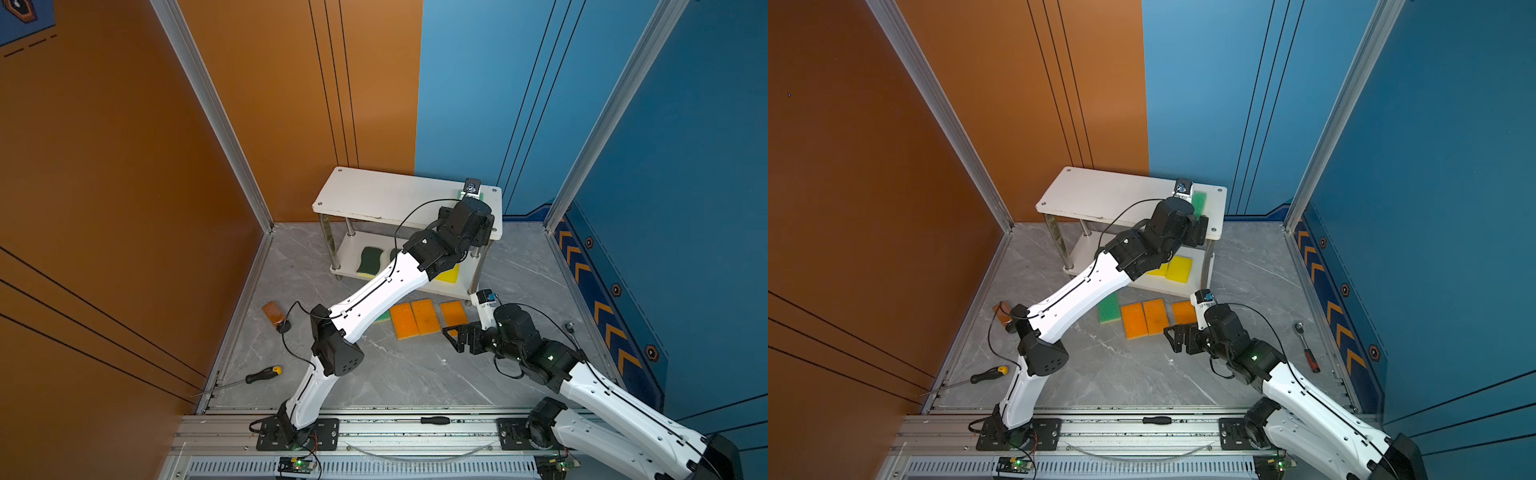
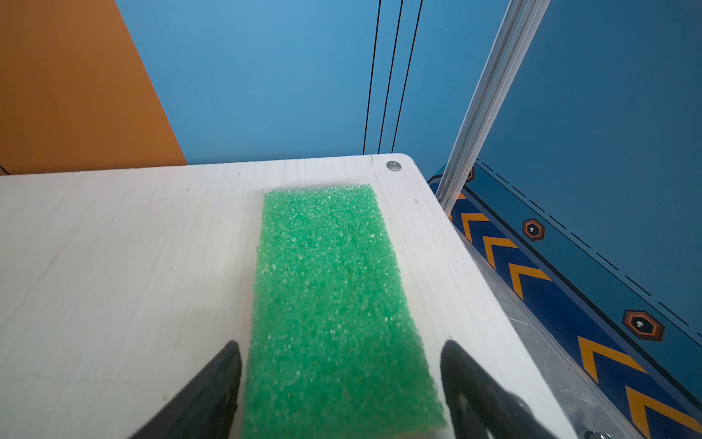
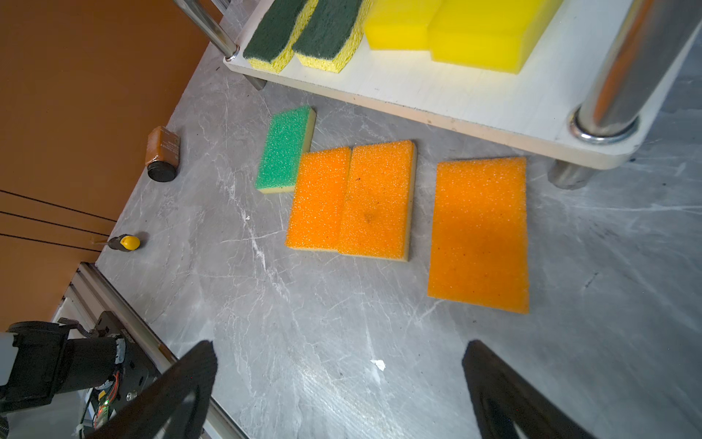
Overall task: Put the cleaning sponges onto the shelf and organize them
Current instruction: 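Lower the bright green sponge onto the shelf top and open the left gripper, then withdraw the left gripper from the shelf top down toward the table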
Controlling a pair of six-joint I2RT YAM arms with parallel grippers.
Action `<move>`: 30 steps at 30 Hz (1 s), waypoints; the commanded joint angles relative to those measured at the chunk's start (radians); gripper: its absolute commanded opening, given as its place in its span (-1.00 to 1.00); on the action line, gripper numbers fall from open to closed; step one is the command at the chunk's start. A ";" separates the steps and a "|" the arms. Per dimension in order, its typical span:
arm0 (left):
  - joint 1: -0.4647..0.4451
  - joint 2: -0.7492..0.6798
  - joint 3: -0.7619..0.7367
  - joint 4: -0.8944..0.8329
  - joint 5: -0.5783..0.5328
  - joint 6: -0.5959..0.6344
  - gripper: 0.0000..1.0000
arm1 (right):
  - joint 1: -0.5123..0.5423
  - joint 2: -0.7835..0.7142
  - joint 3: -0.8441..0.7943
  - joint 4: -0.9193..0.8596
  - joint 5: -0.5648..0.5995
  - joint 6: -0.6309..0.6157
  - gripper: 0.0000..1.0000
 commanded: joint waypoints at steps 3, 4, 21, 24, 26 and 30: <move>0.003 -0.033 -0.007 0.006 0.011 -0.004 0.69 | -0.005 -0.013 -0.014 -0.020 0.028 -0.013 1.00; 0.000 -0.038 -0.011 0.006 0.014 -0.002 0.70 | -0.005 -0.013 -0.014 -0.020 0.030 -0.013 1.00; -0.030 -0.122 -0.025 0.006 0.029 0.036 0.87 | -0.005 -0.007 -0.010 -0.016 0.027 -0.013 1.00; -0.039 -0.145 -0.036 0.007 0.031 0.050 0.92 | -0.005 -0.006 -0.009 -0.016 0.023 -0.013 1.00; -0.044 -0.163 -0.052 0.008 0.026 0.067 0.96 | -0.005 -0.006 -0.009 -0.018 0.024 -0.013 1.00; -0.060 -0.210 -0.106 0.018 0.019 0.095 0.96 | -0.004 -0.006 -0.006 -0.016 0.024 -0.013 1.00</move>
